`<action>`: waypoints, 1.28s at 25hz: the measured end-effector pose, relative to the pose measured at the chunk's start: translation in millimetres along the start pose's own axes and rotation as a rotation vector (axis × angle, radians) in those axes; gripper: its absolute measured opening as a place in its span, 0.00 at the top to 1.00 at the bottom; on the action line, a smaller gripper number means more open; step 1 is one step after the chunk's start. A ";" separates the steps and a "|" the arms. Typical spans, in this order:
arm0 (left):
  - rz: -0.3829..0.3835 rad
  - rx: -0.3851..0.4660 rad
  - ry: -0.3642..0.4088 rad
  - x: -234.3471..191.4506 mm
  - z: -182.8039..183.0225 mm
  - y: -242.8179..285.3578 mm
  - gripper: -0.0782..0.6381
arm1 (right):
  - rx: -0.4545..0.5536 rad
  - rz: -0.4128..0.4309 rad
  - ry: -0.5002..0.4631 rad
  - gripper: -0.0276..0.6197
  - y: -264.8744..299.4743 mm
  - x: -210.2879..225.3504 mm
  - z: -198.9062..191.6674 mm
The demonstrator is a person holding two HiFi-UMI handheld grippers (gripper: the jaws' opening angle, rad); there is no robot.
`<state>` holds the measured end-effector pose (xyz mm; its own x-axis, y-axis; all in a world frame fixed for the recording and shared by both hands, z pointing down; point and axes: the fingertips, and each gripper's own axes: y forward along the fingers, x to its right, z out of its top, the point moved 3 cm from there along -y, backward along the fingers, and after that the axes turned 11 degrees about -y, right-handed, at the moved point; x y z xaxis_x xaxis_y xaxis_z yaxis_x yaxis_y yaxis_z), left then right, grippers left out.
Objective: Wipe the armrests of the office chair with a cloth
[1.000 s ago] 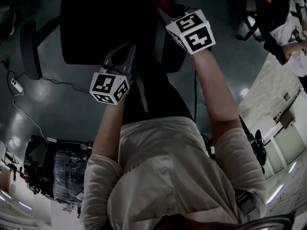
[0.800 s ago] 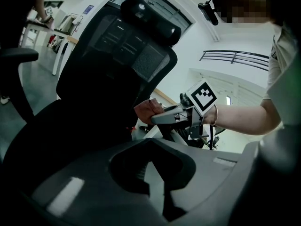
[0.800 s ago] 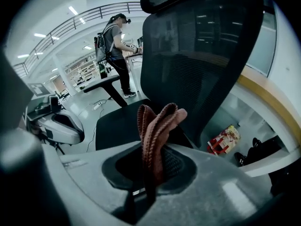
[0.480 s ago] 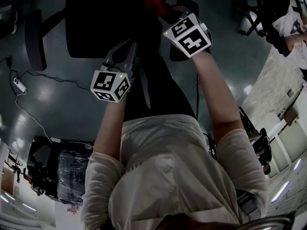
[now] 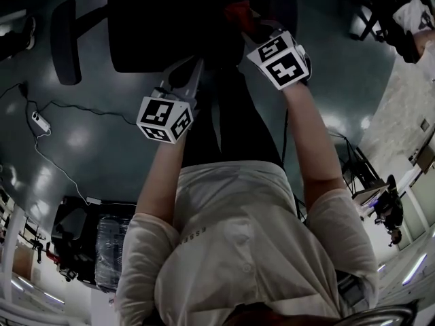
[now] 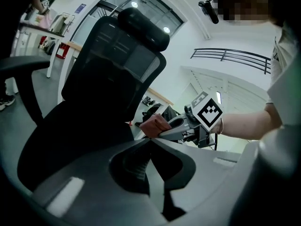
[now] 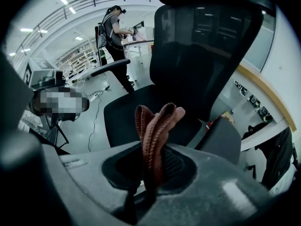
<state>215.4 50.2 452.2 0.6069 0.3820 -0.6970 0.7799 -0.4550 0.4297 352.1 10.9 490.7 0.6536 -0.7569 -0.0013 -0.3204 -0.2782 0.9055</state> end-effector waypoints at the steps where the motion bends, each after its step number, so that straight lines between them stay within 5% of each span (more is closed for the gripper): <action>1: -0.006 -0.004 0.005 -0.1 -1.6 -3.8 0.87 | -0.002 -0.006 0.010 0.88 -1.7 -5.6 -2.8; 16: -0.058 -0.022 0.084 8.0 -26.5 -67.7 0.87 | -0.010 0.000 0.110 0.88 -20.0 -100.7 -44.2; 22: -0.048 0.055 0.117 11.1 -8.8 -112.9 0.87 | 0.209 -0.038 0.197 0.88 -52.6 -128.6 -12.0; 29: -0.096 0.208 0.230 45.1 68.8 -163.9 0.87 | 0.579 -0.281 0.402 0.88 -156.0 -116.0 43.2; 32: -0.107 0.281 0.287 64.1 109.6 -186.1 0.87 | 0.677 -0.402 0.366 0.88 -203.3 -115.7 66.1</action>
<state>92.3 71.2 264.7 0.5739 0.6295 -0.5238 0.7928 -0.5873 0.1629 296.3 115.9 278.7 0.9470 -0.3202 -0.0254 -0.2809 -0.8639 0.4180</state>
